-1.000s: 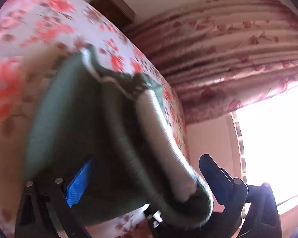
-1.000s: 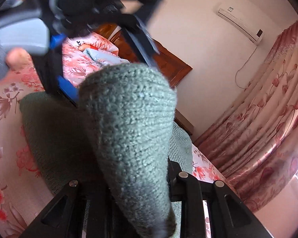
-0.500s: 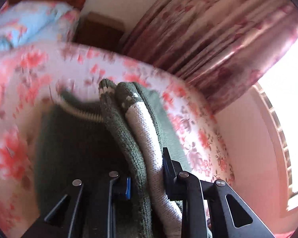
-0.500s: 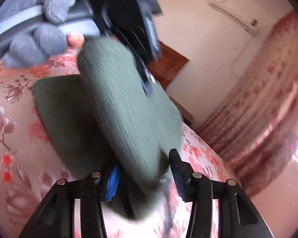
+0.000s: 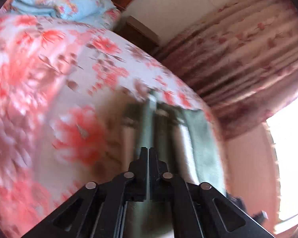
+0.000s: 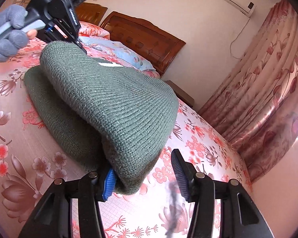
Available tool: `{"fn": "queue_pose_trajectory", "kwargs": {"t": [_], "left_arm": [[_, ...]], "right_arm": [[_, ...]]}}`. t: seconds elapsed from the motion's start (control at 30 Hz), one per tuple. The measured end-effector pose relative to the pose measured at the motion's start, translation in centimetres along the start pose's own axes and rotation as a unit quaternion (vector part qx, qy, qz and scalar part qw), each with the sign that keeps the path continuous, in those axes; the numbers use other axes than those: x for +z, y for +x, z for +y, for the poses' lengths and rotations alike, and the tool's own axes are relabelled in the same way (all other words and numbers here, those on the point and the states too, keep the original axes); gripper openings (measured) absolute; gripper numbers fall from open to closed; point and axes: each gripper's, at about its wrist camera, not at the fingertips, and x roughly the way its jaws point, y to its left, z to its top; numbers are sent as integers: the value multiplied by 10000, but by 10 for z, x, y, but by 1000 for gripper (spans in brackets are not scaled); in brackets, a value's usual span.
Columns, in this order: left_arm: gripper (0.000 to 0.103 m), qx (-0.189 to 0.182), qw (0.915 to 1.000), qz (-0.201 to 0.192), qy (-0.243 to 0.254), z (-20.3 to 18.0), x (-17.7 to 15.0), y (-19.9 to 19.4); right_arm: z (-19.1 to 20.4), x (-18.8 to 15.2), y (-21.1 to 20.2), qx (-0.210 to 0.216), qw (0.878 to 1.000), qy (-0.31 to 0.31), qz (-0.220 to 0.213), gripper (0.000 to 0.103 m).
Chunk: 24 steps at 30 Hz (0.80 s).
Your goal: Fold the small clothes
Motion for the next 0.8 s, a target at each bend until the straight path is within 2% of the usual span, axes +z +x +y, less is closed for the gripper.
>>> {"fn": "queue_pose_trajectory", "kwargs": {"t": [0.03,0.1,0.13,0.27,0.47,0.67,0.8], "left_arm": [[103,-358,9993,112,-79,-5,-7,-2],[103,-689,9976,23,-116,-14,-18,-7],[103,-781,9968,122,-72,-19,-24,-7],[103,-676,9965,449,-192,-20,-36,0],[103,-938,9914,906,-110,-24,-51,2],[103,-998,9879,1184,17,-40,-40,29],[103,-982,9871,1255,120,-55,-16,58]], "right_arm": [[-5,-1,8,5,10000,6,7,52],[-4,0,8,14,10000,22,16,52],[-4,0,10,15,10000,25,17,52],[-4,0,9,32,10000,25,15,52],[0,-1,4,46,10000,33,3,52],[1,-1,3,44,10000,30,-13,52],[1,-1,3,35,10000,15,-21,52]]}}
